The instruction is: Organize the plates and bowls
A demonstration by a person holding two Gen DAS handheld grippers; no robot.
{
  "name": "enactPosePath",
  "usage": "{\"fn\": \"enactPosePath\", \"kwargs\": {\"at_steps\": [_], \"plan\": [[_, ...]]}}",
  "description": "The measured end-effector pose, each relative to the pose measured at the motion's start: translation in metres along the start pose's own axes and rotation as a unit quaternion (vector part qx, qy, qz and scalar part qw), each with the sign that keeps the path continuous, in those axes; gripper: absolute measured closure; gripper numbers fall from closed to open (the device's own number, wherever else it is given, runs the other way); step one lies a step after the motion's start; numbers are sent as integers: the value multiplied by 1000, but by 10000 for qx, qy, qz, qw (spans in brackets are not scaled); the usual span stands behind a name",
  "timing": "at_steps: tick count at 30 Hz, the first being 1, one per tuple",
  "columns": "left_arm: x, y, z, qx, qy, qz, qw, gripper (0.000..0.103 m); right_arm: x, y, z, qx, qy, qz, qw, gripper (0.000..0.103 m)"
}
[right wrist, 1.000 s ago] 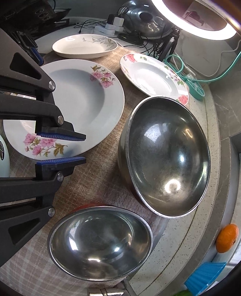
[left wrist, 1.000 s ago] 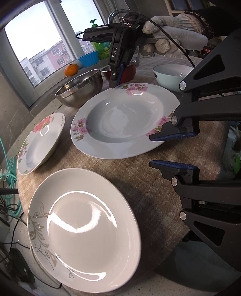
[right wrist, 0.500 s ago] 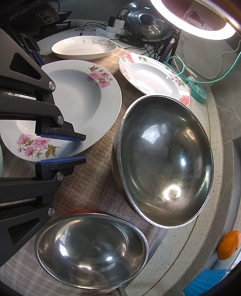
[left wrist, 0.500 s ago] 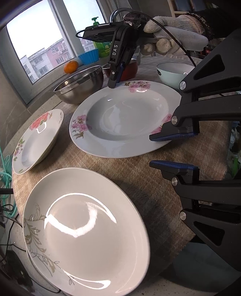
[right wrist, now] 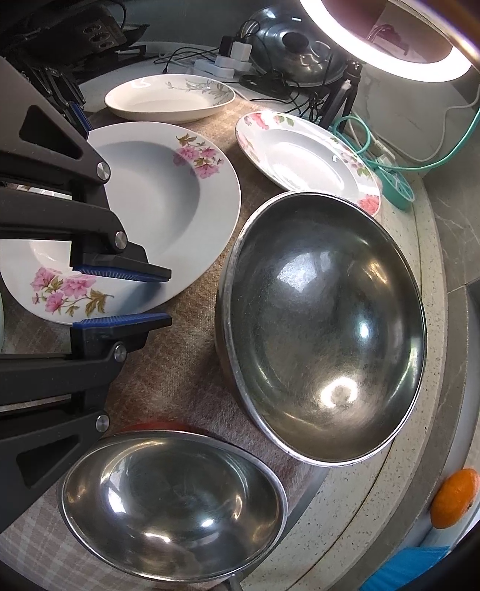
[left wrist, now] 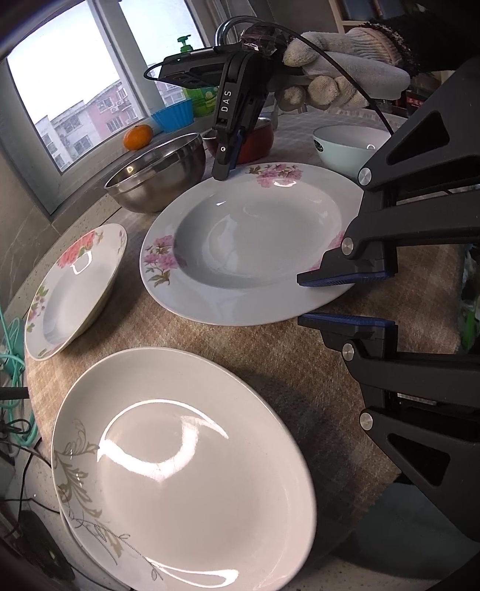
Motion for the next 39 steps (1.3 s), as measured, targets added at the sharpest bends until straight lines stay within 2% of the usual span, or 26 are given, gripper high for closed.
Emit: {"fn": "enactPosePath", "kwargs": {"at_steps": [10,39], "plan": [[-3,0,-1,-9,51,169,9998,90,-3,-1,-1,23,69,147,9999,87],[6,-4,-9,-36,212,198,9996,90,13,-20,-1,186,62,104,9998,87]]}}
Point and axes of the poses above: each gripper's, at about its wrist camera, not at the fingertips, and z roughly the way its jaws point, x to its left, y to its top, the point moved 8 cm from there along z, roughly the way its jaws point, and after that the axes turned 2 degrees about -y, right-handed, at the moved point
